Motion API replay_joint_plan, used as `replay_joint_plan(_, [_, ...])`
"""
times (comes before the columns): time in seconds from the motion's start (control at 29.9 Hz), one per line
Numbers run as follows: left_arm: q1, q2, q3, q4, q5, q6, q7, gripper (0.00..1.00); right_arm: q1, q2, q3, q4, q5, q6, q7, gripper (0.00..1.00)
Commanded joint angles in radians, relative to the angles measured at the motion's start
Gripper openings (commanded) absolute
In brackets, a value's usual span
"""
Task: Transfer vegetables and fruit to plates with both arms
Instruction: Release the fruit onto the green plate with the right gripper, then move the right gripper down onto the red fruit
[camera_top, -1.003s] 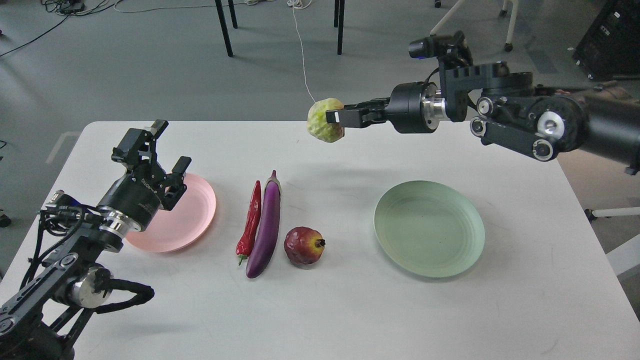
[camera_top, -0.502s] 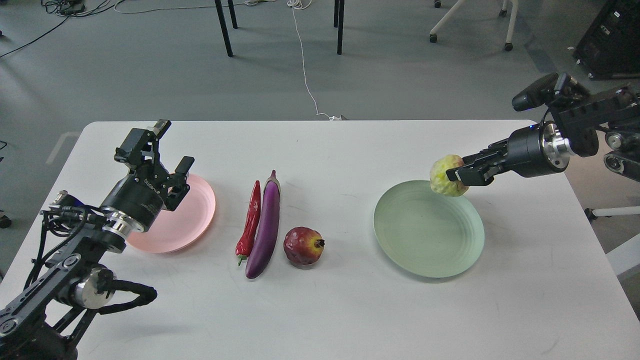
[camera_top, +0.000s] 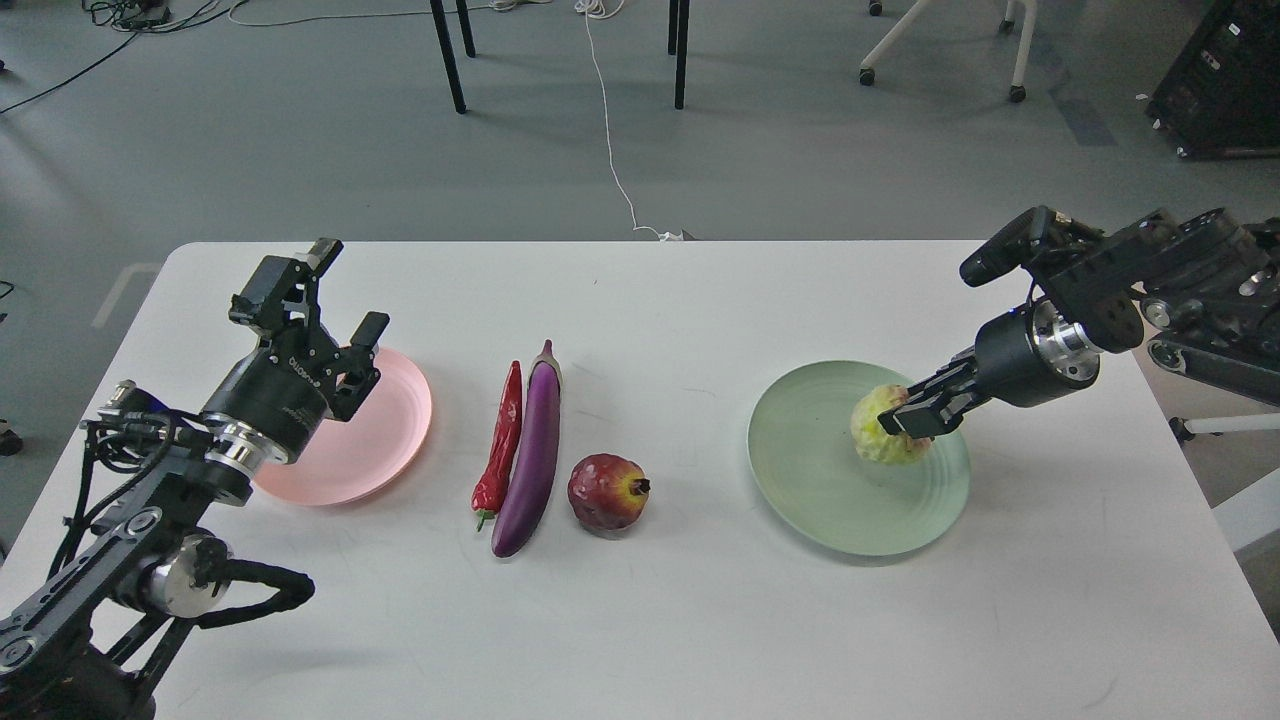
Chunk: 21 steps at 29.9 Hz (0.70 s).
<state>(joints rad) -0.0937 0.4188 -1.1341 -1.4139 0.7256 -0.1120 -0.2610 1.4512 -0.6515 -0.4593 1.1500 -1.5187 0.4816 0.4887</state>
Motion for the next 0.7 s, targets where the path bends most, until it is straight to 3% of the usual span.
replay_joint_plan(0.0, [0.000,0.003,-0.001,-0.003,0.000,0.000,0.000,0.98,0.000,0.004,0.001,-0.001,0.002,0.000,0.000,0.79])
replay_joint_plan(0.17, [0.000,0.002,-0.001,-0.003,0.000,0.000,0.000,0.98,0.001,0.003,0.001,-0.001,0.002,0.000,0.000,0.94])
replay_joint_plan(0.4, [0.000,0.003,-0.001,-0.003,0.000,-0.002,0.000,0.98,0.092,0.007,0.050,0.008,0.064,0.000,0.000,0.94])
replay_joint_plan(0.67, [0.000,0.005,0.001,-0.005,0.000,0.000,0.002,0.98,0.130,0.231,0.041,0.016,0.189,0.000,0.000,0.95])
